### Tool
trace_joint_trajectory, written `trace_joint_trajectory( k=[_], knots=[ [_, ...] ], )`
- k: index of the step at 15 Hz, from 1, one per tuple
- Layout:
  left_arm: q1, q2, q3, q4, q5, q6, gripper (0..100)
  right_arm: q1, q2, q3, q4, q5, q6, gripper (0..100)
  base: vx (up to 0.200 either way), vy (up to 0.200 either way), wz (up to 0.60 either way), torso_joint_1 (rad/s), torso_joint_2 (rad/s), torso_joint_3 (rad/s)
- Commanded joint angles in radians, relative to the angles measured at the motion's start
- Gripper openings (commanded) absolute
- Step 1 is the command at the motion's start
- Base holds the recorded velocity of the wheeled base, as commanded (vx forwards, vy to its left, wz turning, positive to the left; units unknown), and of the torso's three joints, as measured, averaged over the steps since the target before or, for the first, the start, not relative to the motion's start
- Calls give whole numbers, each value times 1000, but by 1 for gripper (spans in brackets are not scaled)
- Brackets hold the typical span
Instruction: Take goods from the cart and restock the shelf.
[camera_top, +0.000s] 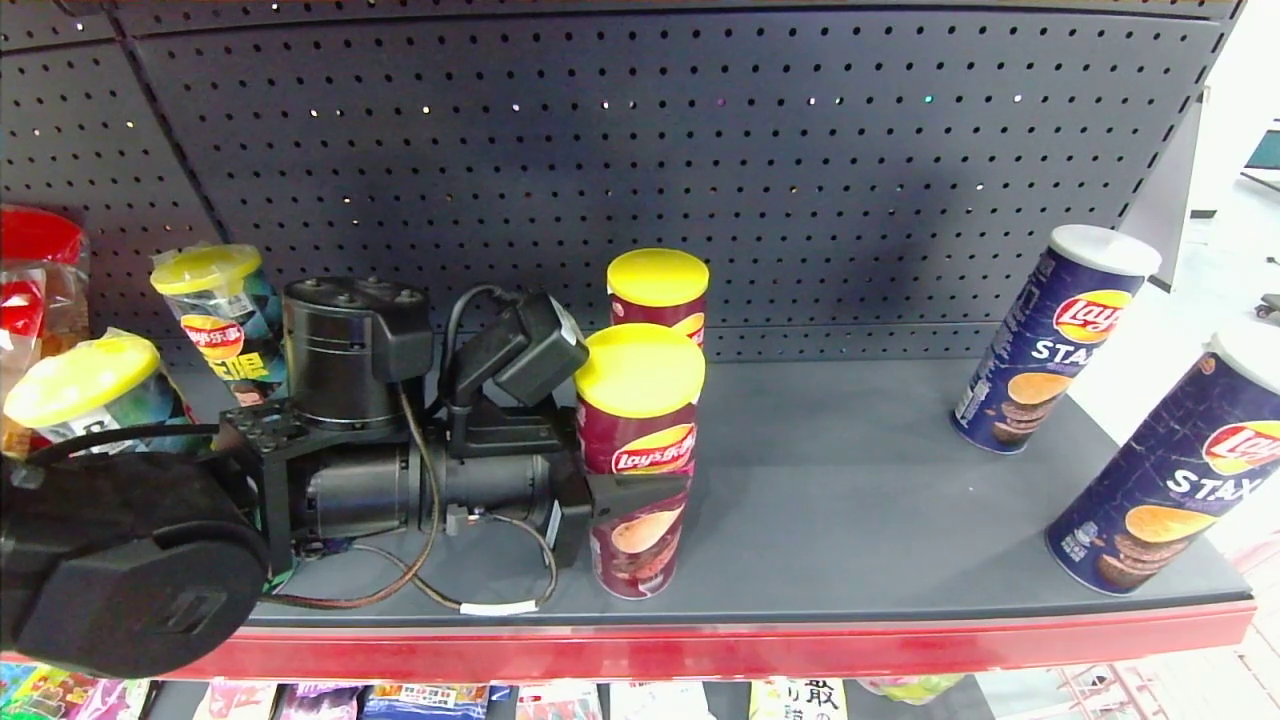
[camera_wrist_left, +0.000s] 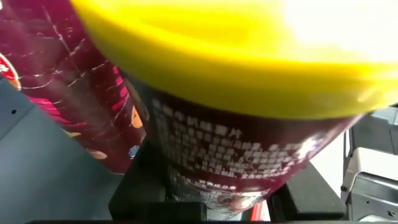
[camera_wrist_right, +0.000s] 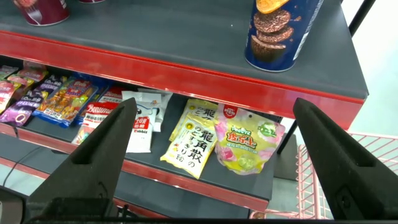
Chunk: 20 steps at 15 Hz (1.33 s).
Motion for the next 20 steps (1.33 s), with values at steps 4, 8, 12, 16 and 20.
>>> trace_joint_trajectory(
  k=[4, 8, 12, 16, 20],
  knots=[
    [8, 2, -2, -4, -45, 1, 0, 0, 0, 0, -2, -1, -3, 100, 0, 0, 0, 0, 0, 0],
    [21, 5, -8, 1, -129, 1, 0, 0, 0, 0, -2, -1, -7, 100, 0, 0, 0, 0, 0, 0],
    [43, 21, -41, 2, -206, 3, 0, 0, 0, 0, -3, -11, -9, 100, 0, 0, 0, 0, 0, 0],
    [38, 42, -50, 2, -231, 9, 0, 0, 0, 0, -3, -12, -16, 100, 0, 0, 0, 0, 0, 0],
    [27, 65, -71, 4, -234, 52, 0, 0, 0, 5, -8, -11, -18, 100, 0, 0, 0, 0, 0, 0]
  ],
)
